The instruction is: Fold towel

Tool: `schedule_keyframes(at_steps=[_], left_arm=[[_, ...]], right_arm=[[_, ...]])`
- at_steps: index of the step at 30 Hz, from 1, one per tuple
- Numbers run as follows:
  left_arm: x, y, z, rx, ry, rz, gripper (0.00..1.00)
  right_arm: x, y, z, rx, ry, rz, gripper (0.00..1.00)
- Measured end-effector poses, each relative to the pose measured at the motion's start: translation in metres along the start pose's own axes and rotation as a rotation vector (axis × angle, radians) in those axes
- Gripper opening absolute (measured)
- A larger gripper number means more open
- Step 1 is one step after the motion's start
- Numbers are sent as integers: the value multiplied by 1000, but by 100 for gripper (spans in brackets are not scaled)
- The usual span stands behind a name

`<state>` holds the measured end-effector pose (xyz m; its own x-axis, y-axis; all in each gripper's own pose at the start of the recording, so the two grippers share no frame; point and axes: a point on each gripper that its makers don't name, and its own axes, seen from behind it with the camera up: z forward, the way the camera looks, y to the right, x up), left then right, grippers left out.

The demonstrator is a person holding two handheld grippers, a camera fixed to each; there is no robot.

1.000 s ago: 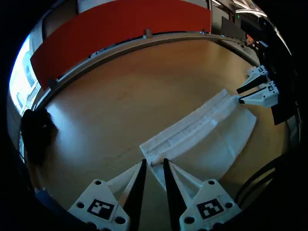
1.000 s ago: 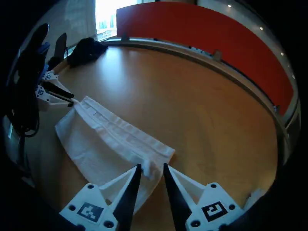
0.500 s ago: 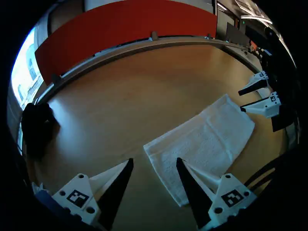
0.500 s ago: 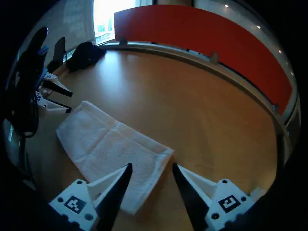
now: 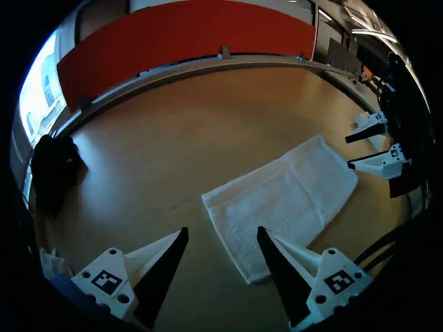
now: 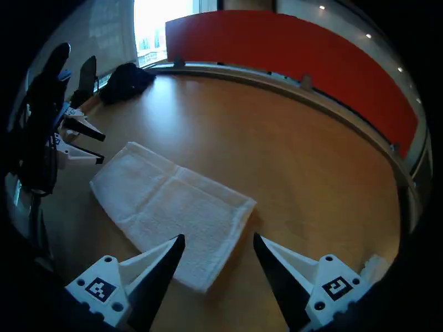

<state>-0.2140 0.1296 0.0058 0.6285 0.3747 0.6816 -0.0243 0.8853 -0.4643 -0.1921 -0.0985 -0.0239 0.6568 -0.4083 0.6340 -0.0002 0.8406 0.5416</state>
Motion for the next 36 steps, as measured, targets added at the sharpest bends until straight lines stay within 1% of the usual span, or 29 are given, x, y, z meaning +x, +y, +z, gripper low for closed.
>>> schedule_keyframes(at_steps=[9,18,24,30,36], left_arm=[[-25,7,-17,10,-6,-40,92],[-47,16,-29,11,-17,-67,92],[-55,20,-33,12,-19,-95,92],[-60,21,-37,19,-16,-108,92],[-66,20,-46,35,-5,-136,92]], right_arm=[[-15,-14,-15,11,5,6,95],[-33,-21,-27,6,0,21,95],[-39,-25,-29,10,-1,20,95],[-40,-24,-28,18,-4,-4,95],[-41,-26,-25,39,-12,-33,95]])
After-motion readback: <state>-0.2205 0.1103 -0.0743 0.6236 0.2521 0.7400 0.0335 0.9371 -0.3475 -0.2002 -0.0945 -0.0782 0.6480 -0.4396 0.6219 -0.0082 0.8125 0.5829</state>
